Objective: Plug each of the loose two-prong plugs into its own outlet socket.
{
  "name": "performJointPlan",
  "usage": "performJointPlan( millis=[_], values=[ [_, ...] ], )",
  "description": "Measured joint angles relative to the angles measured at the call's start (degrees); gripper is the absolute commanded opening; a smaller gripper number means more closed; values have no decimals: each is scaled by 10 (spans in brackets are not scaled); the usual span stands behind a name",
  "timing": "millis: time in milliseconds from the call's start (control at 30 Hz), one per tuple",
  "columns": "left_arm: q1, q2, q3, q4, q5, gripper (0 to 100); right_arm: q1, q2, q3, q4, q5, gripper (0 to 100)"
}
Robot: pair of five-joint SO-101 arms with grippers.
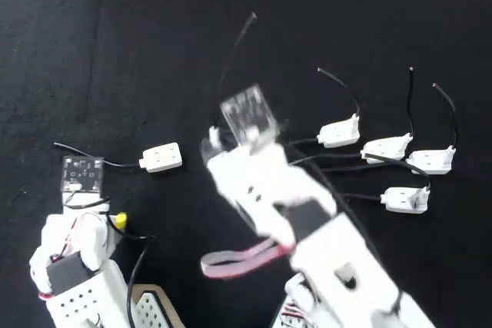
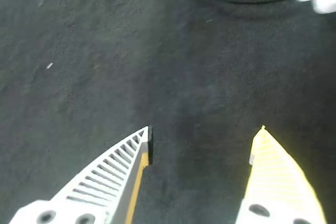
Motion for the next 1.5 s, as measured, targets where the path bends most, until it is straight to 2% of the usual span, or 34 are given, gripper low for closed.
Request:
performJointPlan(
  millis=[100,233,367,467,600,700,933,1267,1500],
  values=[
    [48,0,-3,0,44,310,-46,-120,85,-47,-40,12],
    [142,0,-25,-20,91,310,-58,-227,103,-62,-75,12],
    [226,-4,-44,-88,105,310,-60,-249,138,-104,-113,12],
    [288,-4,-45,-130,143,310,-60,-250,175,-152,-119,12],
    [375,-4,-45,-154,195,308,-60,-251,196,-178,-122,12],
    [430,-4,-56,-159,208,307,-43,-251,198,-181,-124,12],
    [449,-4,-114,-160,210,307,-25,-251,200,-181,-124,12],
    [448,-5,-143,-160,215,307,-23,-251,195,-89,-145,12],
    [406,-4,-143,-160,215,310,-23,-251,172,-52,-145,12]
  ],
)
